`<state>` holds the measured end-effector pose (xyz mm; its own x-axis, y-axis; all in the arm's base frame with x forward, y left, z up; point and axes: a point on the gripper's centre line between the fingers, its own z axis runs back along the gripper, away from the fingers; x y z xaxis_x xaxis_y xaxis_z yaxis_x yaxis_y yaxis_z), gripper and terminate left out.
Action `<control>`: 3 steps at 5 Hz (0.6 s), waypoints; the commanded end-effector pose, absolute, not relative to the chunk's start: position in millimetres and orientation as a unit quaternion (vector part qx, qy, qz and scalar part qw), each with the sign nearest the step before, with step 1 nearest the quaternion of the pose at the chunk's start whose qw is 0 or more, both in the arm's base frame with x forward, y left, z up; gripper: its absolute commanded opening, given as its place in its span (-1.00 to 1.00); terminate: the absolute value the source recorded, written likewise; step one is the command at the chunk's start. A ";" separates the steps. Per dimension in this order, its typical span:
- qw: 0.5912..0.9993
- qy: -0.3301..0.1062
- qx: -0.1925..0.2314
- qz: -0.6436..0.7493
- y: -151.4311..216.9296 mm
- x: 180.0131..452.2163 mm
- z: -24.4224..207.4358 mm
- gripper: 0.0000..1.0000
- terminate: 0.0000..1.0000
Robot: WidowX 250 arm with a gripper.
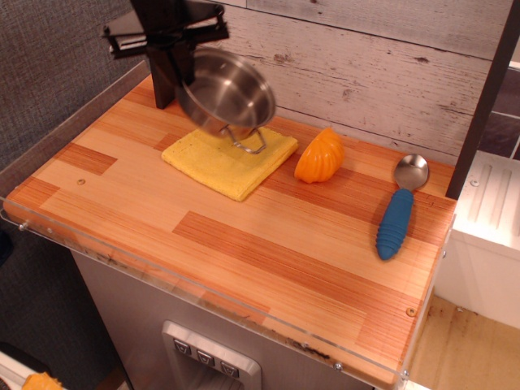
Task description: Move the pot to the front of the orange object.
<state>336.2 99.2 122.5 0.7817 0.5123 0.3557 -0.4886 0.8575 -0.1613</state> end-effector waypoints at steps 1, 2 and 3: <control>0.953 -0.209 -0.057 0.214 53.9 304.2 144.9 -1.00 -1.00; 0.963 -0.188 -0.050 0.189 36.7 292.5 137.9 -1.00 -1.00; 0.971 -0.163 -0.050 0.169 25.5 281.9 122.8 -1.00 -1.00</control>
<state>283.7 23.3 107.4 0.9017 0.3477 0.2571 -0.3208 0.9365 -0.1415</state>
